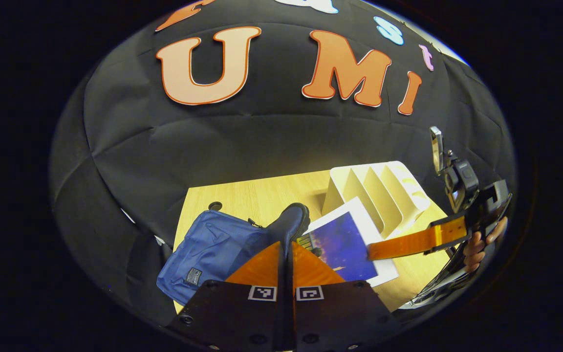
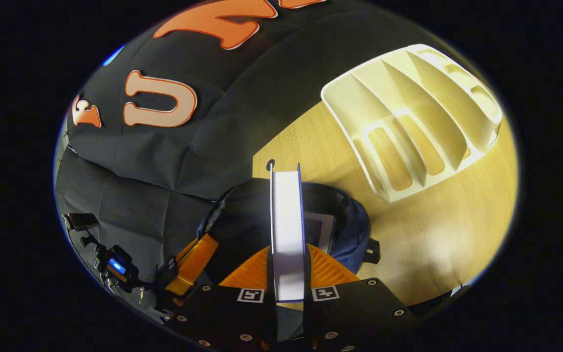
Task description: Open the schoolbag, grab two books from the bookshelf and put them into the schoolbag.
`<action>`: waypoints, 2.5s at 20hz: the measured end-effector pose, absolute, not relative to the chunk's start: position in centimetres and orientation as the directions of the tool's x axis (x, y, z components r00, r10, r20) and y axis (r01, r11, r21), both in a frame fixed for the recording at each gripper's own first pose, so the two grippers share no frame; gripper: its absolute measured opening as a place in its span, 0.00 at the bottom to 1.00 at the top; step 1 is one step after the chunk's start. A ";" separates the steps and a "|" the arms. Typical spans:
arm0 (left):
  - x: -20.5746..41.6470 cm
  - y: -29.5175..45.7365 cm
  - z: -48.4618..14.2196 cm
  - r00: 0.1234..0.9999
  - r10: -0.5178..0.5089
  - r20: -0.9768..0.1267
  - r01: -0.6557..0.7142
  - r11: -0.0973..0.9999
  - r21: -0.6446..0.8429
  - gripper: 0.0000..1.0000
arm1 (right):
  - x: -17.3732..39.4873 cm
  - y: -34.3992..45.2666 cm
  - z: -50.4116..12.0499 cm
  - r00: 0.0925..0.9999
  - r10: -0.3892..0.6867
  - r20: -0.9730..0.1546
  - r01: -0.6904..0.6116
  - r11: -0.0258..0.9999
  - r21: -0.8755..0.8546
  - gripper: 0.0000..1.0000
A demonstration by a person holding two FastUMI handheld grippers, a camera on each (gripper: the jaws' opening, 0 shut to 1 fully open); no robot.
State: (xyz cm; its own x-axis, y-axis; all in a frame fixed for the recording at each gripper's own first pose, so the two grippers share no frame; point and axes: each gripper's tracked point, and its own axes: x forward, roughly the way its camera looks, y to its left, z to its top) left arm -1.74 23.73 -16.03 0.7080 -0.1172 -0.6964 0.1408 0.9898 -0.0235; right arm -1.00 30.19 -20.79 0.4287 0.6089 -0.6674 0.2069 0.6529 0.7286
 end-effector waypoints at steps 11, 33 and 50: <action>-2.7 22.1 -16.2 0.701 -0.154 -0.696 0.192 0.981 -0.023 0.01 | 0.1 35.3 -24.5 0.433 0.634 -0.641 0.208 0.621 0.756 0.21; -2.1 21.9 -16.7 0.705 -0.153 -0.692 0.200 0.980 -0.013 0.01 | 0.8 36.5 -28.1 0.408 0.516 -0.753 0.061 0.808 0.586 0.67; -2.4 16.2 -16.1 0.768 -0.045 -0.639 0.088 0.995 0.036 0.31 | 3.1 18.7 -21.6 0.607 0.312 -0.731 -0.031 0.928 0.370 0.89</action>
